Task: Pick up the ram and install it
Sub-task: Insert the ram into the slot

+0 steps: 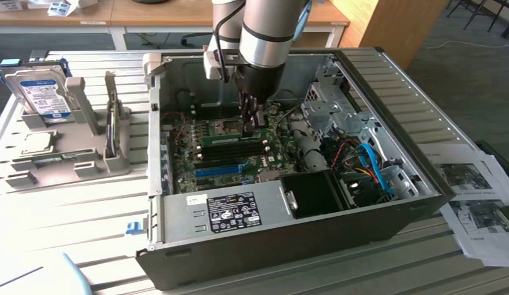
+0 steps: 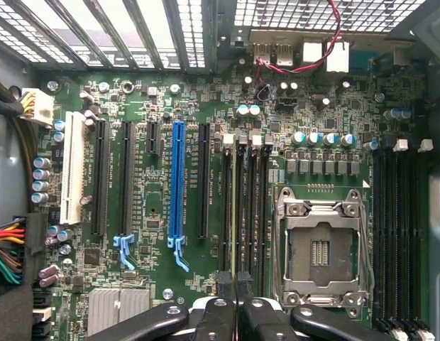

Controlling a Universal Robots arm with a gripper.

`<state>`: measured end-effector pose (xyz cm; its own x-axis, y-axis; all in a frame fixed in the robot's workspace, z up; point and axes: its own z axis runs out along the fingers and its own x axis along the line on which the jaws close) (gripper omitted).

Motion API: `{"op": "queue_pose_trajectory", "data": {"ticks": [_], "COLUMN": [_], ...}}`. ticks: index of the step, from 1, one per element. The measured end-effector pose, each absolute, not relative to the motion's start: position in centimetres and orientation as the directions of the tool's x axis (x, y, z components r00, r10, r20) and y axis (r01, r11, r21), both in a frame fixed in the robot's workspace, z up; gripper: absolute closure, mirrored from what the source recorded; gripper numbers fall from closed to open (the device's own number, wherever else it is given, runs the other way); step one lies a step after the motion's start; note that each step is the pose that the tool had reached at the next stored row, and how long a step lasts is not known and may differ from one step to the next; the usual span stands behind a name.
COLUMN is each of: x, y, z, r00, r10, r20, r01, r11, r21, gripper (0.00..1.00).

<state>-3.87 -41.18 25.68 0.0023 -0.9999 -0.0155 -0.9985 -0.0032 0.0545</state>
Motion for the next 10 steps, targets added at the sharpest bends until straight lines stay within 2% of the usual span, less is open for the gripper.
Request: {"op": "queue_pose_trajectory", "data": {"ticks": [10], "x": [-3.87], "y": [-41.18], "z": [24.94], "r00": [0.002], "r10": [-1.000], "r20": [-0.016], "r01": [-0.999], "r11": [-0.003], "r21": [0.054], "gripper": [0.89]}}
